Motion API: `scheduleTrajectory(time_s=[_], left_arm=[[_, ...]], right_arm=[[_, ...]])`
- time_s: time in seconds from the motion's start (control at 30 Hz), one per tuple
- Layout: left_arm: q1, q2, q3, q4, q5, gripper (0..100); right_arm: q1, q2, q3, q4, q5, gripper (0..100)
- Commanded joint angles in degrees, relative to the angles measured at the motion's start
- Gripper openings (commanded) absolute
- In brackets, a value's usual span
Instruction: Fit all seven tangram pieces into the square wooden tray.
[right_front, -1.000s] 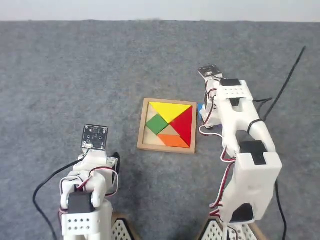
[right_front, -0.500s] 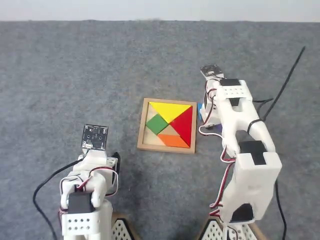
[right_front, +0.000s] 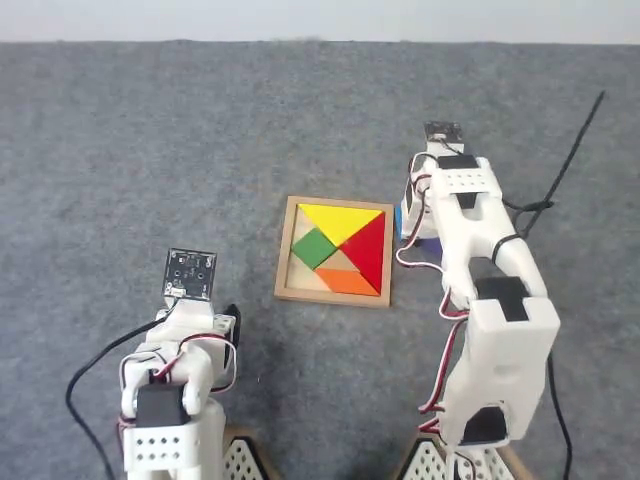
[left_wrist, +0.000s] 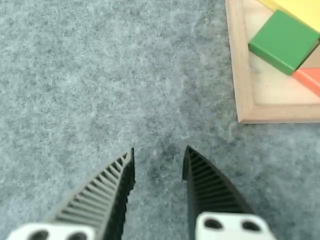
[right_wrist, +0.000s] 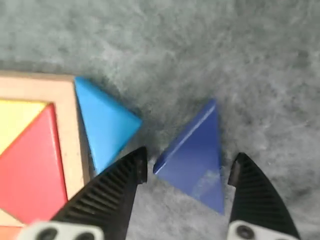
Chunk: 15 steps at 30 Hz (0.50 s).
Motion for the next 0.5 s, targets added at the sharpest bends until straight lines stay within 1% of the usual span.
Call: scheduleTrajectory(time_s=[0.0, 0.2, 0.37, 0.47], left_arm=[[0.09, -1.58, -0.48, 0.53, -0.35, 15], [0.09, -1.58, -0.48, 0.53, -0.35, 15], [0.09, -1.58, -0.48, 0.53, -0.35, 15], [0.09, -1.58, -0.48, 0.53, -0.35, 15]], right_arm=[[0.31, -0.31, -2.99, -0.92, -1.32, 27.0], [0.31, 0.75, -2.90, -0.40, -1.32, 26.5], [0.57, 0.40, -2.73, -0.13, -0.79, 15.7], [0.40, 0.31, -2.99, 2.24, -0.70, 14.5]])
